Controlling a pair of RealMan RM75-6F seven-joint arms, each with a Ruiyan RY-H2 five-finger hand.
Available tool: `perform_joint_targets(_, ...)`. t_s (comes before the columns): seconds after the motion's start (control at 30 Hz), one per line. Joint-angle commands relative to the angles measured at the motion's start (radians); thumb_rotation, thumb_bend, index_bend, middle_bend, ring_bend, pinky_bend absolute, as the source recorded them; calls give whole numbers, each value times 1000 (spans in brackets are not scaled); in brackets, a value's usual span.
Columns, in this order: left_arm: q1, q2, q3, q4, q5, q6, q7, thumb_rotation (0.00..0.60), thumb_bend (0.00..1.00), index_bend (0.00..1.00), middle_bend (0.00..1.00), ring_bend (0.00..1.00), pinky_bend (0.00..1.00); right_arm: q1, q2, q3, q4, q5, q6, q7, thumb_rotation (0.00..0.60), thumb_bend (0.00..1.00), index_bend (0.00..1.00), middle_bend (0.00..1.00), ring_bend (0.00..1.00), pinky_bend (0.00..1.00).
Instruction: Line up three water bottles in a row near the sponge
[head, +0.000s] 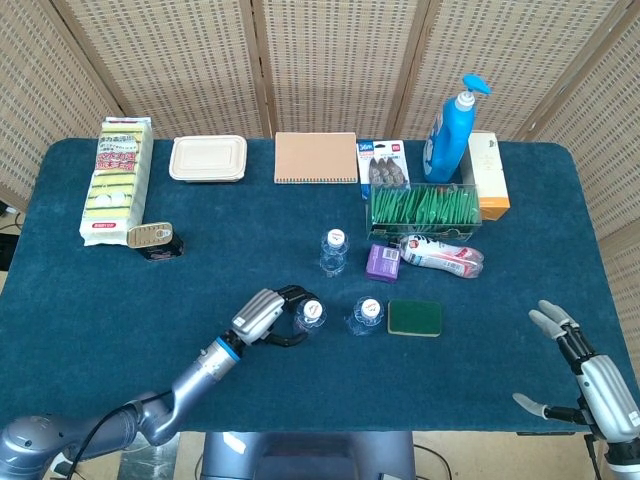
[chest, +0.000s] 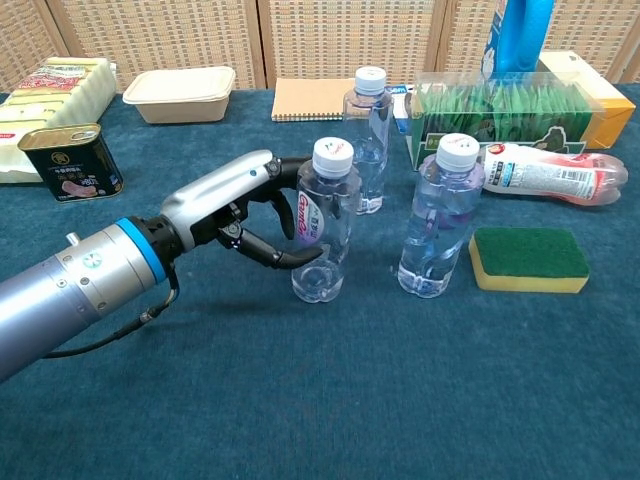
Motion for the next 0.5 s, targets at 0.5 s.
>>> perform_joint_targets(0.5,21,74,35,-75,-6,30,-45,600,224,0,0,0,194,-3,3,-3,-5,-9,4,-6,600,0,100,40,0,217)
